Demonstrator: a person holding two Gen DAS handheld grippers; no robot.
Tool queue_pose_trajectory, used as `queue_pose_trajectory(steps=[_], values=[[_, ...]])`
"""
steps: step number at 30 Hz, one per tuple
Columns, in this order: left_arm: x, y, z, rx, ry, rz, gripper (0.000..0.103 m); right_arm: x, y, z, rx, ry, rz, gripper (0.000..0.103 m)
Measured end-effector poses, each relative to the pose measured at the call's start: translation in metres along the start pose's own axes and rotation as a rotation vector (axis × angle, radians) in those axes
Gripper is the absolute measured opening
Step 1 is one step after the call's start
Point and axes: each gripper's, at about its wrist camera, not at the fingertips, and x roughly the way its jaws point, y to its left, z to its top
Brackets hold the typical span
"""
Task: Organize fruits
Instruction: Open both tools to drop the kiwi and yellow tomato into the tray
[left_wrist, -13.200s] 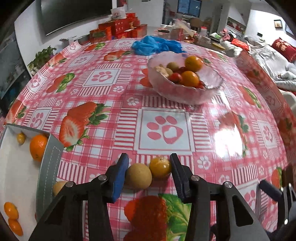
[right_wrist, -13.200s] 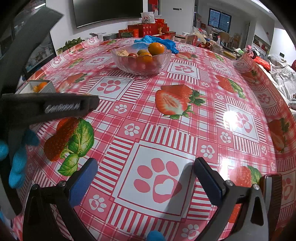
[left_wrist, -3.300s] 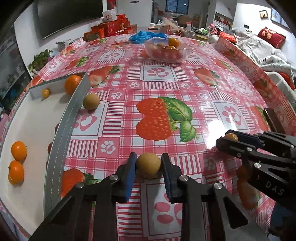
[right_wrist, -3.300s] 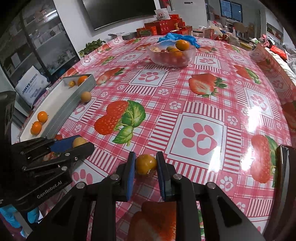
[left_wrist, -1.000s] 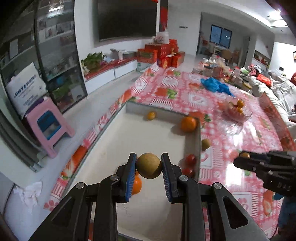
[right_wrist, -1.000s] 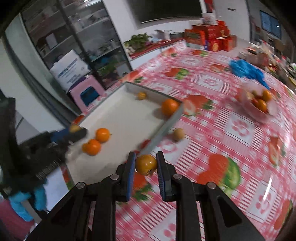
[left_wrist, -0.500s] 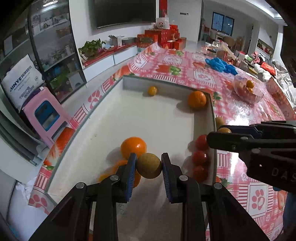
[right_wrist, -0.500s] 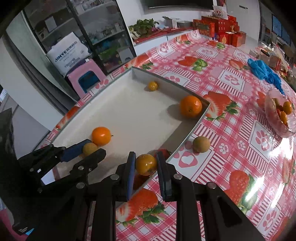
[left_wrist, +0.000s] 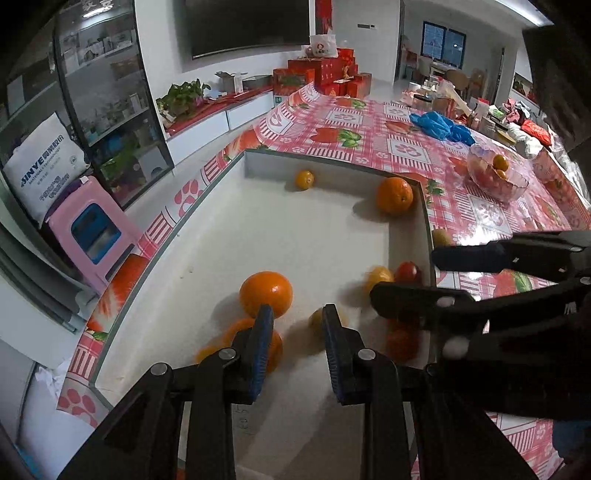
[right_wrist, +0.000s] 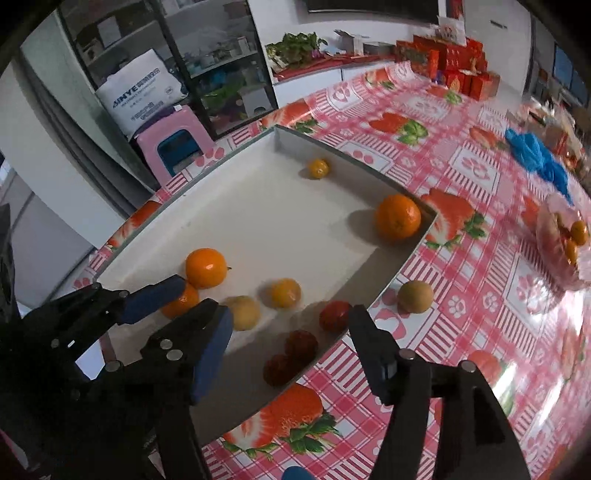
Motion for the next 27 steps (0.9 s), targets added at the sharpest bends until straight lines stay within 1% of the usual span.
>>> queue_pose_trajectory(steps=[1, 3, 4, 5, 7, 8, 9, 13, 14, 15, 16, 18, 21, 23, 27], values=[[0.0, 0.0, 0.0, 0.001, 0.001, 0.0, 0.029, -0.001, 0.001, 0.0, -0.003, 0.0, 0.002, 0.07], [0.0, -0.001, 0.0, 0.002, 0.001, -0.001, 0.03, -0.004, 0.001, 0.0, -0.001, -0.003, 0.0, 0.076], [0.0, -0.001, 0.0, 0.004, 0.002, -0.005, 0.044, -0.006, 0.0, 0.0, 0.002, -0.011, -0.012, 0.077], [-0.003, -0.001, 0.0, 0.003, -0.006, -0.015, 0.071, -0.009, -0.001, 0.0, 0.004, -0.017, -0.019, 0.08], [-0.011, -0.001, -0.002, 0.0, -0.048, 0.037, 0.092, -0.015, -0.004, 0.001, 0.018, -0.025, -0.001, 0.08], [-0.017, -0.001, -0.002, 0.008, -0.073, 0.04, 0.093, -0.017, -0.005, 0.001, 0.02, -0.021, -0.002, 0.081], [-0.02, -0.001, -0.002, 0.015, -0.078, 0.033, 0.093, -0.018, -0.005, 0.001, 0.019, -0.017, -0.005, 0.081], [-0.026, -0.001, -0.001, 0.032, -0.073, 0.024, 0.093, -0.023, -0.006, 0.0, 0.02, -0.017, -0.018, 0.085], [-0.026, 0.0, -0.001, 0.031, -0.066, 0.027, 0.097, -0.023, -0.007, 0.0, 0.024, -0.014, -0.017, 0.086], [-0.026, 0.0, -0.001, 0.028, -0.059, 0.025, 0.103, -0.023, -0.007, 0.0, 0.027, -0.01, -0.018, 0.089], [-0.027, 0.002, -0.002, 0.017, -0.059, 0.02, 0.103, -0.024, -0.007, 0.0, 0.03, -0.006, -0.022, 0.091], [-0.029, 0.003, -0.004, 0.01, -0.049, 0.019, 0.103, -0.024, -0.008, -0.001, 0.03, -0.002, -0.03, 0.103], [-0.033, 0.004, -0.007, -0.004, -0.03, 0.028, 0.103, -0.028, -0.006, -0.001, 0.019, -0.009, -0.053, 0.103], [-0.034, 0.004, -0.009, -0.005, -0.014, 0.021, 0.103, -0.029, -0.006, -0.002, 0.015, -0.007, -0.063, 0.103], [-0.039, 0.004, -0.011, -0.012, -0.01, 0.009, 0.103, -0.031, -0.004, -0.005, 0.006, 0.003, -0.06, 0.103]])
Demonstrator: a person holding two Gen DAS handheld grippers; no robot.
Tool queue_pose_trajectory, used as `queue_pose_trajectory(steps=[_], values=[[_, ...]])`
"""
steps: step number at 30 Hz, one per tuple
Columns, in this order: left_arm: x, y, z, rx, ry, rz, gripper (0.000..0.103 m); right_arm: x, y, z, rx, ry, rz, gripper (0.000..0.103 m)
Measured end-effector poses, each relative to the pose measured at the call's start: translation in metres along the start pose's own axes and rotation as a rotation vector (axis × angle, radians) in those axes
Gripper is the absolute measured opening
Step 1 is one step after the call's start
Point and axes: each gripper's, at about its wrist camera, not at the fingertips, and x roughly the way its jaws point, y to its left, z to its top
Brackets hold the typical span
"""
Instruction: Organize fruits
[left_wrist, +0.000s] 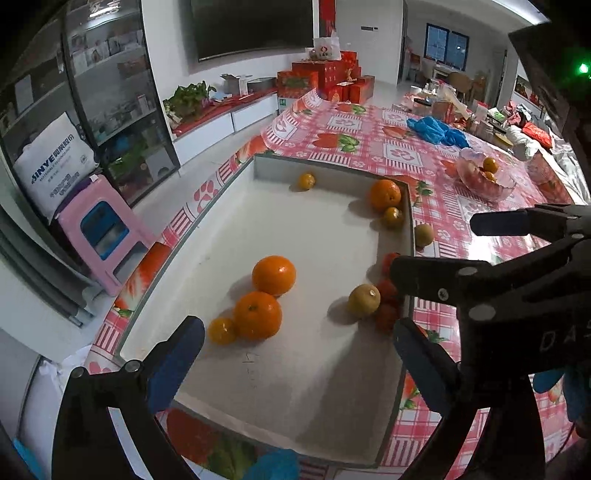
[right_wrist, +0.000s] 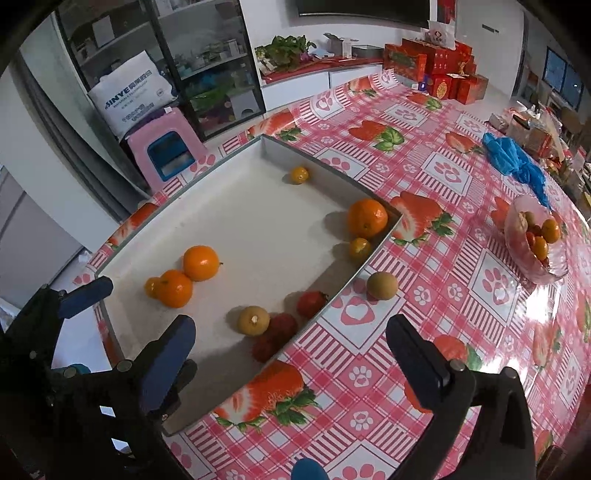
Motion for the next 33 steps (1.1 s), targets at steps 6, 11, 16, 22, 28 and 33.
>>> queue_pose_trajectory(steps=[6, 11, 16, 22, 28, 33], values=[[0.0, 0.002, -0.006, -0.019, 0.017, 0.031, 0.103, -0.001, 0.007, -0.005, -0.027, 0.009, 0.003, 0.103], [0.001, 0.003, -0.012, -0.012, 0.041, 0.087, 0.103, 0.003, 0.012, -0.008, -0.045, 0.032, -0.01, 0.103], [0.001, 0.005, -0.014, -0.005, 0.058, 0.132, 0.103, 0.005, 0.014, -0.01, -0.064, 0.047, -0.042, 0.103], [0.002, 0.001, -0.015, 0.009, 0.075, 0.152, 0.103, 0.005, 0.008, -0.012, -0.055, 0.058, -0.052, 0.103], [0.003, -0.005, -0.016, 0.028, 0.088, 0.161, 0.103, 0.005, 0.004, -0.015, -0.049, 0.062, -0.046, 0.103], [0.003, -0.008, -0.016, 0.037, 0.092, 0.168, 0.103, 0.005, 0.005, -0.017, -0.048, 0.06, -0.038, 0.103]])
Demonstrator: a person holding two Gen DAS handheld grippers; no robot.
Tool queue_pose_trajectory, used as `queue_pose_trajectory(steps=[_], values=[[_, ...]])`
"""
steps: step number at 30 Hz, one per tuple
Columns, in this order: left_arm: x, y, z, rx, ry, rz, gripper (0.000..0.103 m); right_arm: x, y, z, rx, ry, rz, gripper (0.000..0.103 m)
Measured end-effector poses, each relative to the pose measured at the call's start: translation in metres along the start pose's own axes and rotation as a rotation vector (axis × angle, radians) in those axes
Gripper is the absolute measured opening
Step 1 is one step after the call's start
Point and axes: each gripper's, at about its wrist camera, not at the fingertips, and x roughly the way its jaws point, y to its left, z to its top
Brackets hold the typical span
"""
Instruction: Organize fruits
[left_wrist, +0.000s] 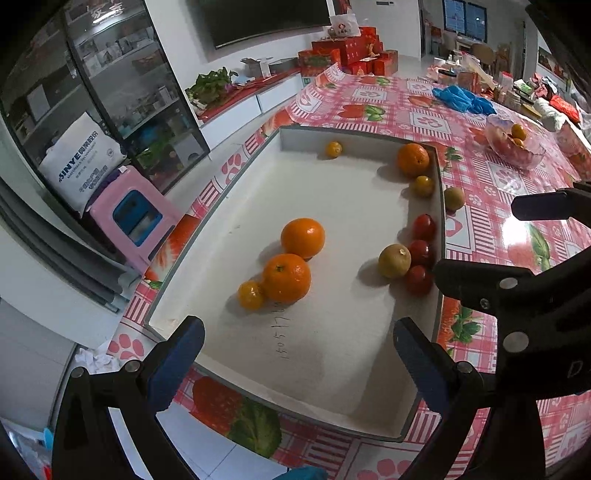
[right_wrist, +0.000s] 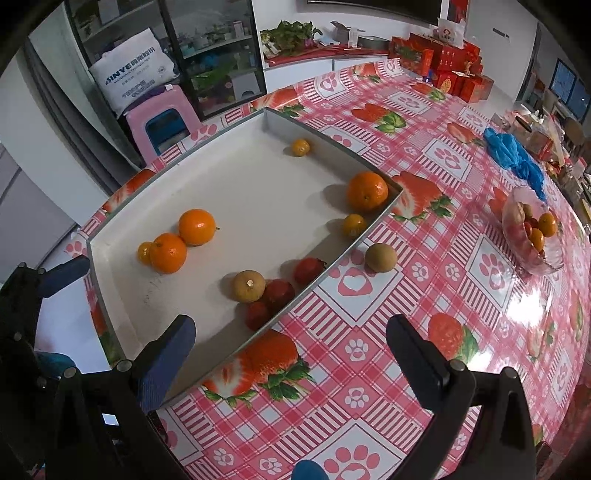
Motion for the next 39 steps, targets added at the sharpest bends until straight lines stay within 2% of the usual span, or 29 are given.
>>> queue_pose_trajectory(steps=[39], values=[[-0.002, 0.0003, -0.0001, -0.002, 0.002, 0.005, 0.103, -0.0025, 0.0091, -0.0018, -0.013, 0.001, 0.011, 0.103]])
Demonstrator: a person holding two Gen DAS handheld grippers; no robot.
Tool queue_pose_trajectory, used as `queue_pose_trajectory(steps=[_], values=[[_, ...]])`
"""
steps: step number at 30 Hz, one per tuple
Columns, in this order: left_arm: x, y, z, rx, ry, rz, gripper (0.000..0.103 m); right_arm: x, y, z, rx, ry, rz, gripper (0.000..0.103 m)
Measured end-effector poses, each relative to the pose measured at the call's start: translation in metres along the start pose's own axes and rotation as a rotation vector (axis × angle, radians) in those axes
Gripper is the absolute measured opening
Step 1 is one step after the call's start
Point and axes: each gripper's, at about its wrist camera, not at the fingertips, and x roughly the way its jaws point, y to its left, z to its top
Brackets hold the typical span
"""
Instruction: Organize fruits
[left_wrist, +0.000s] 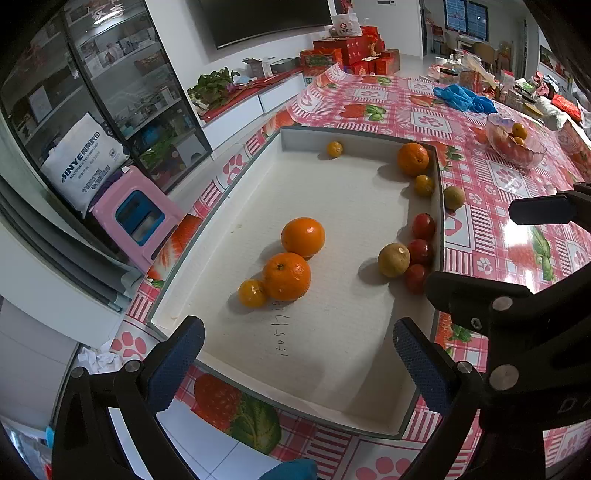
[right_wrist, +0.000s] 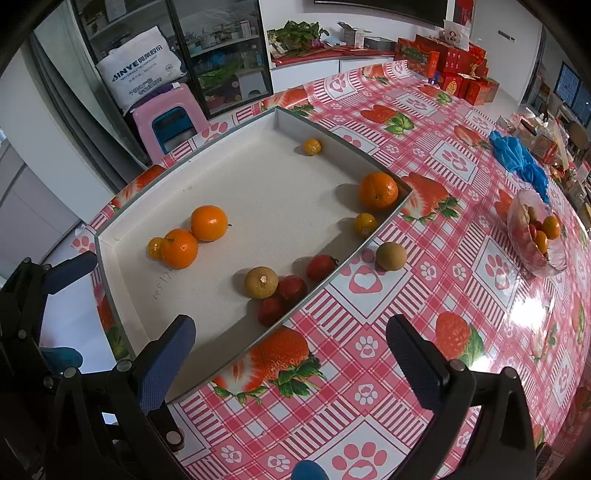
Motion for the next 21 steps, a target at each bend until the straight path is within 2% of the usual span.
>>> queue_pose_trajectory(steps=[21], values=[[0.0008, -0.0027, -0.0012, -0.002, 0.008, -0.003, 0.103, 0.0008, 0.0022, -0.0035, -0.001, 0.001, 0.008, 0.103]])
